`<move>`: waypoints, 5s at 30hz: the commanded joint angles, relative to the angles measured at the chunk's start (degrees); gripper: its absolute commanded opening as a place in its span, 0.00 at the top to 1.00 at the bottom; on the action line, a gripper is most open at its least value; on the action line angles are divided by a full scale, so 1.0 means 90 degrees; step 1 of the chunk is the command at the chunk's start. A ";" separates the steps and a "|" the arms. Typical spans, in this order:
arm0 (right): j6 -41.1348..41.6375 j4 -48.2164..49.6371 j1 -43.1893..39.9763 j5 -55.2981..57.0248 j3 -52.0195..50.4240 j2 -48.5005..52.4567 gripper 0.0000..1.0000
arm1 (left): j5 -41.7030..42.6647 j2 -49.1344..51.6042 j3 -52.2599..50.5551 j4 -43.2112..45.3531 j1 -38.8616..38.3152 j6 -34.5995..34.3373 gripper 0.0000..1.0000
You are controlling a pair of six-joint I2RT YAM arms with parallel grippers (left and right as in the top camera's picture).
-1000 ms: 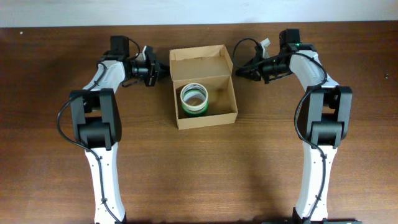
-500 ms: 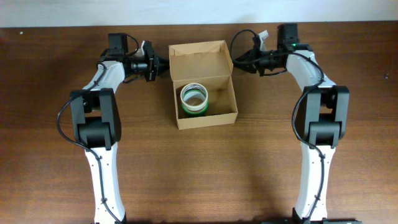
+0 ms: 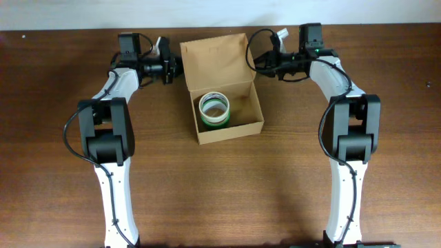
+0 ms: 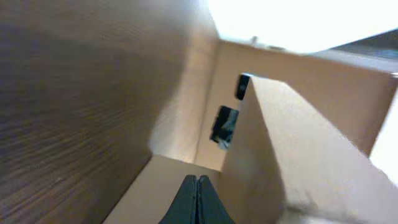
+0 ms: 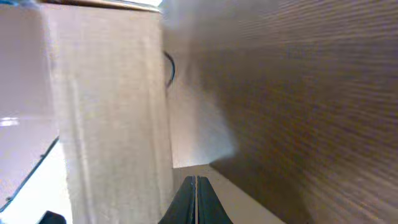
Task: Pack container
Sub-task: 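Swing the lid forward with both grippers to close the box, then press down on the closed lid with both grippers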
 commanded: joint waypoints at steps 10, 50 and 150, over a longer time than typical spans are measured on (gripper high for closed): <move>0.0238 -0.0044 -0.0010 -0.1540 0.0260 0.0104 0.96 | 0.0529 0.0114 0.1222 0.0517 -0.0318 -0.0670 0.98; -0.3041 -0.7669 0.0835 0.3429 0.4670 -0.0274 0.96 | -0.4269 -0.2331 0.1302 -0.7533 -0.1258 0.4274 0.98; -0.2506 -0.5190 0.1724 0.6730 -0.1132 -0.3245 0.95 | -0.8255 -0.4070 -0.0984 -0.6902 -0.2429 0.4056 0.98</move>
